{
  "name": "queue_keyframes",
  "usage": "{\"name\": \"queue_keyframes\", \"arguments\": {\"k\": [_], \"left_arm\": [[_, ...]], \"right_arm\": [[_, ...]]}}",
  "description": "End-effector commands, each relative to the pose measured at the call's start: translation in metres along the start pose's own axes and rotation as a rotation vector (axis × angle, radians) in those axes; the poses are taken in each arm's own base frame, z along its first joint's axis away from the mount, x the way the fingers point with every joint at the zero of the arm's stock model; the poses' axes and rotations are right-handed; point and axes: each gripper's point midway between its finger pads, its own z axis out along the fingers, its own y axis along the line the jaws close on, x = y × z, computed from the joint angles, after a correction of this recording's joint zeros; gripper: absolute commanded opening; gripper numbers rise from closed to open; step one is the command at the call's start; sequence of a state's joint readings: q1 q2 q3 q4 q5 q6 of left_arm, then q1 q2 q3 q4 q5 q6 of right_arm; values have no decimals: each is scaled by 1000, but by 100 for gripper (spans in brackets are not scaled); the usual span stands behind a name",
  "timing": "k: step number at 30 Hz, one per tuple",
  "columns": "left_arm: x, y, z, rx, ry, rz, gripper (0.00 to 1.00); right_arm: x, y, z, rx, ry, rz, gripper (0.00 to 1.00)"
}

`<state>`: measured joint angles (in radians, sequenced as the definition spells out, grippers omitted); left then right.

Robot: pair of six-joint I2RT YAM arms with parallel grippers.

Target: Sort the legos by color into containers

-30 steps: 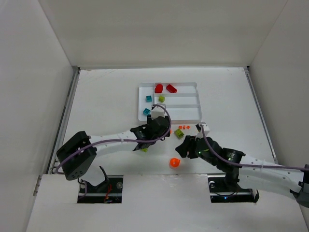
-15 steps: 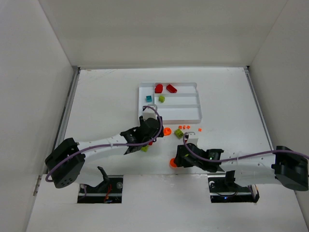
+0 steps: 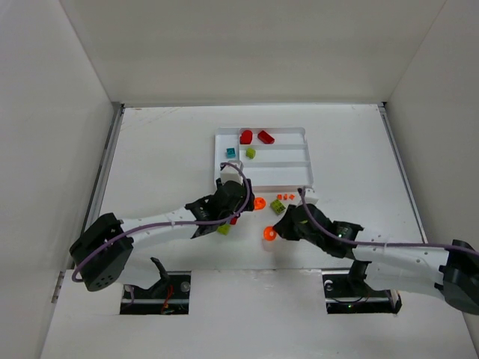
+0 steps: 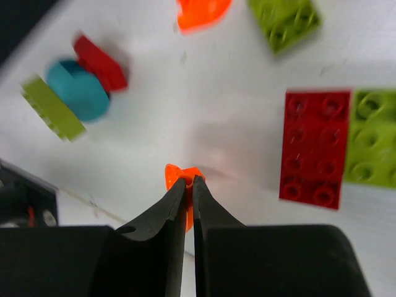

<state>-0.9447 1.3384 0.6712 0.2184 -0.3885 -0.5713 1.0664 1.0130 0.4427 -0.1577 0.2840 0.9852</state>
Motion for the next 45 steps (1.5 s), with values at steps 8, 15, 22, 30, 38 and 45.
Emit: {"name": "queue_keyframes", "arguments": {"k": [8, 15, 22, 30, 38, 45], "left_arm": [[1, -14, 9, 44, 5, 13, 52], [18, -26, 20, 45, 49, 43, 52], [26, -32, 35, 33, 72, 71, 52], [31, -36, 56, 8, 83, 102, 50], [33, -29, 73, -48, 67, 114, 42], [33, -27, 80, -78, 56, 118, 37]], "right_arm": [[-169, 8, -1, 21, -381, 0, 13], [-230, -17, 56, 68, -437, 76, 15], [-243, -19, 70, 57, -464, 107, 54], [-219, -23, 39, 24, -490, 104, 58], [-191, -20, 24, -21, -472, 88, 58], [-160, -17, 25, -41, -423, 66, 60]]}}
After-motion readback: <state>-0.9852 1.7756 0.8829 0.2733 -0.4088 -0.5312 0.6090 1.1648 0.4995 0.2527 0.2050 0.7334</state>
